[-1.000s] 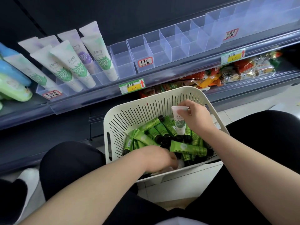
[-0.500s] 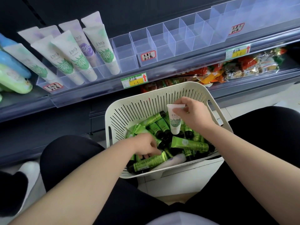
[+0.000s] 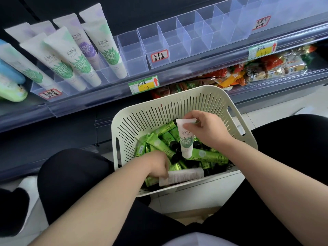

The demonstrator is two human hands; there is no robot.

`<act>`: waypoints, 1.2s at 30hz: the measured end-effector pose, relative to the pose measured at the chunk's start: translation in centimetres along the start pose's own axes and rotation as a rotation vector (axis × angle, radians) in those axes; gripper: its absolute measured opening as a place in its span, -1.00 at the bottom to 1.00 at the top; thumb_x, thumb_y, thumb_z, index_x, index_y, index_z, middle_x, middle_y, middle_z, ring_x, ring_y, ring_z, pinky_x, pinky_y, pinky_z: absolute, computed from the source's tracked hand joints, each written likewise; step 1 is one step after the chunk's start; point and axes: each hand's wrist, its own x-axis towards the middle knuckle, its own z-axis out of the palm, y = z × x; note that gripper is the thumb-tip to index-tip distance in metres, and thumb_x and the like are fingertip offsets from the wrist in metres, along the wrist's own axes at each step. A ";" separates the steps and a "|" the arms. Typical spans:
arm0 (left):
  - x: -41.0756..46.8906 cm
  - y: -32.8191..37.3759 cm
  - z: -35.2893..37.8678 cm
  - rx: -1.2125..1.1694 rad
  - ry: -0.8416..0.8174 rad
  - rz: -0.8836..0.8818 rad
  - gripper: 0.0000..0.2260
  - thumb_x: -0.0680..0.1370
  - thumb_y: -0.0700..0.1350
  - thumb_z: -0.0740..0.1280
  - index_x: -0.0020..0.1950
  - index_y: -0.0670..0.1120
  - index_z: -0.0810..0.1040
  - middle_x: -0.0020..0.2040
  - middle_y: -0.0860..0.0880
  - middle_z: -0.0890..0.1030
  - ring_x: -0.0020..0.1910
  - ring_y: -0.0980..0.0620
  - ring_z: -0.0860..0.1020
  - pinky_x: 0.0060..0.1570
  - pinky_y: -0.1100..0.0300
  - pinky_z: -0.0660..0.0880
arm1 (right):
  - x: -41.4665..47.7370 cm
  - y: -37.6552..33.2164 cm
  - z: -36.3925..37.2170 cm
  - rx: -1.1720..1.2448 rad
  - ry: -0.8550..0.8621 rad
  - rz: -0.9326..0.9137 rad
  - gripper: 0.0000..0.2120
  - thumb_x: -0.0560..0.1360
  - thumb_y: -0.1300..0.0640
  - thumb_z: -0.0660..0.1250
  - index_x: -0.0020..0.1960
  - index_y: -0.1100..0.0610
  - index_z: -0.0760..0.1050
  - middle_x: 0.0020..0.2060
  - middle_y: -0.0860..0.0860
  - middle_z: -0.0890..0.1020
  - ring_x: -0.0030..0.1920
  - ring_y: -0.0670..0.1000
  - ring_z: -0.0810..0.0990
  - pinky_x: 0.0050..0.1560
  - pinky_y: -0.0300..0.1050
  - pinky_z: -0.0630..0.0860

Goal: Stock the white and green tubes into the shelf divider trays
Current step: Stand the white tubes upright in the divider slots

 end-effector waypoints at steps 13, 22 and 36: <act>-2.1 -4.8 -3.5 -0.989 0.211 0.022 -0.66 0.50 -0.24 0.43 0.27 -0.09 0.54 0.11 -0.11 0.59 -0.05 0.00 0.65 -0.15 0.26 0.58 | 0.0 0.0 0.9 -0.085 0.029 0.001 -0.89 0.50 0.05 0.34 0.03 -0.02 0.56 -0.32 -0.07 0.63 -0.37 -0.07 0.54 -0.34 -0.17 0.46; -2.1 -3.3 -3.7 -0.629 0.522 -0.034 -0.97 0.52 0.00 0.42 -0.07 0.09 0.64 -0.12 0.10 0.57 -0.16 0.10 0.52 -0.20 0.17 0.40 | 0.0 -0.9 0.3 -0.047 0.021 0.012 -0.88 0.50 0.06 0.34 0.02 -0.01 0.57 -0.42 -0.19 0.50 -0.39 -0.15 0.48 -0.36 -0.21 0.38; -14.2 -1.8 -12.8 -0.301 1.186 0.024 -0.87 0.57 -0.06 0.32 0.05 0.00 0.63 -0.13 0.03 0.60 -0.16 0.04 0.49 -0.22 0.17 0.31 | 3.1 -8.7 -6.4 0.105 0.245 -0.138 -0.90 0.49 0.05 0.36 0.01 -0.04 0.55 -0.31 -0.08 0.62 -0.38 -0.17 0.50 -0.36 -0.19 0.36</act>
